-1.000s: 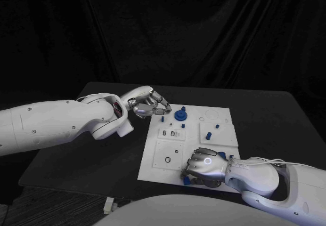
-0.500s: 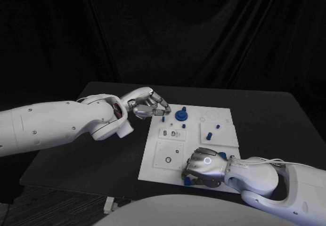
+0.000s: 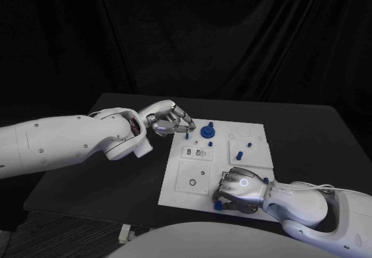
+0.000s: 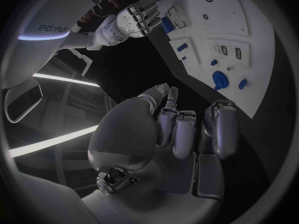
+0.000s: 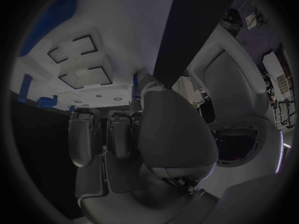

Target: Assemble the parts on the task board

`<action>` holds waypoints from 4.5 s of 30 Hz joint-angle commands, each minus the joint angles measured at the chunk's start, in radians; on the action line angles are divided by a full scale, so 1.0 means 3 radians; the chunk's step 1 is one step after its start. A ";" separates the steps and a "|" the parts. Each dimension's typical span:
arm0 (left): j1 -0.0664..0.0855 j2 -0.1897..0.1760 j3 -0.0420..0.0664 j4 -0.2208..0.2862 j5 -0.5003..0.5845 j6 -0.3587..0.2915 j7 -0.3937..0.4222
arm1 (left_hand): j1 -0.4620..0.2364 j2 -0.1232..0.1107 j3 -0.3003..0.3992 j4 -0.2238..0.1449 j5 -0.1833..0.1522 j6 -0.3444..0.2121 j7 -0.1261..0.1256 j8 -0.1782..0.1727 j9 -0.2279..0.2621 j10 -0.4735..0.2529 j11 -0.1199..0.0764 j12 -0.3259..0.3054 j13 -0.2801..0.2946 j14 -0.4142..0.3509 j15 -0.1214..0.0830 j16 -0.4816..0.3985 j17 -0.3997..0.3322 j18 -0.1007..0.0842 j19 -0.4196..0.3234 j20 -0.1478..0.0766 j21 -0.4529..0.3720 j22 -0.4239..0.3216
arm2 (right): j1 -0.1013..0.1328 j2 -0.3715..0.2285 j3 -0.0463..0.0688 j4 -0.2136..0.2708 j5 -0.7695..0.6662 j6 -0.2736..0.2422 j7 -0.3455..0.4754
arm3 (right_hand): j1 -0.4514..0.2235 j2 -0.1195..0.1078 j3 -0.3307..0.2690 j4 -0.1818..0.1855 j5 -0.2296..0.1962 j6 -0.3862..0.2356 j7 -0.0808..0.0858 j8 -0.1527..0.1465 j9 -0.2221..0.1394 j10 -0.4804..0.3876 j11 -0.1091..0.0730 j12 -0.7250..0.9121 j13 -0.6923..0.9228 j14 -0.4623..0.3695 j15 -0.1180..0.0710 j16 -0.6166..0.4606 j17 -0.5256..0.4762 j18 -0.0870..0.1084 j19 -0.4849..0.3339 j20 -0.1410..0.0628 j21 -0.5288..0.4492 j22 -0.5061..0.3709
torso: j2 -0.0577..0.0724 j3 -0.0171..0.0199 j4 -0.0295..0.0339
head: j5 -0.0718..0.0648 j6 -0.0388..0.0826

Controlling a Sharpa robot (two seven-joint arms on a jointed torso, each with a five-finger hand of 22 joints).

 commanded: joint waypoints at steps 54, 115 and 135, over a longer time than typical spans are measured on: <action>-0.0075 0.0039 0.0003 -0.0119 0.0031 0.0207 -0.0060 | 0.0026 0.0006 -0.0018 0.0067 0.0026 0.0004 0.0011 0.0013 -0.0025 0.0005 0.0024 -0.0049 0.0451 0.0274 0.0023 -0.0041 0.0754 0.0051 -0.0048 0.0015 -0.0062 0.0645 | 0.0084 -0.0257 0.0000 0.0387 0.0580 -0.0289 -0.0673 | -0.0374 -0.0147 -0.0055 0.0060 0.0121 -0.0435 0.0176 -0.0354 0.0033 0.0354 0.0085 0.0012 0.0878 0.0352 0.0008 0.0008 0.0876 -0.0077 0.0353 0.0008 0.0202 0.0878 | -0.0001 -0.0001 -0.0005 | 0.0004 -0.0001; -0.0116 0.0019 0.0003 -0.0120 0.0031 0.0243 -0.0058 | 0.0041 0.0005 -0.0020 0.0081 0.0027 0.0002 0.0011 0.0018 -0.0035 0.0001 0.0025 -0.0052 0.0447 0.0273 0.0024 -0.0043 0.0752 0.0053 -0.0055 0.0016 -0.0073 0.0642 | -0.0246 0.0050 0.0000 0.0043 0.0396 -0.0277 -0.0899 | -0.0573 -0.0040 0.0002 0.0064 0.0399 -0.0433 0.0253 -0.0303 0.0155 0.0354 0.0148 0.0012 0.0878 0.0340 0.0055 -0.0028 0.0816 -0.0076 0.0349 0.0055 0.0197 0.0876 | 0.0001 0.0000 0.0001 | 0.0016 -0.0001; -0.0120 0.0024 0.0003 -0.0125 0.0031 0.0262 -0.0056 | 0.0059 0.0016 -0.0014 0.0087 0.0031 0.0008 0.0010 0.0025 -0.0039 -0.0004 0.0024 -0.0059 0.0442 0.0270 0.0024 -0.0048 0.0748 0.0055 -0.0060 0.0016 -0.0082 0.0639 | -0.0279 0.0125 0.0000 -0.0044 0.0397 -0.0254 -0.0844 | -0.0322 -0.0041 0.0036 -0.0083 0.0454 -0.0165 0.0209 -0.0135 0.0319 0.0354 0.0124 0.0012 0.0878 0.0338 0.0039 -0.0031 0.0806 -0.0077 0.0352 0.0040 0.0201 0.0878 | 0.0000 0.0000 0.0000 | 0.0026 -0.0001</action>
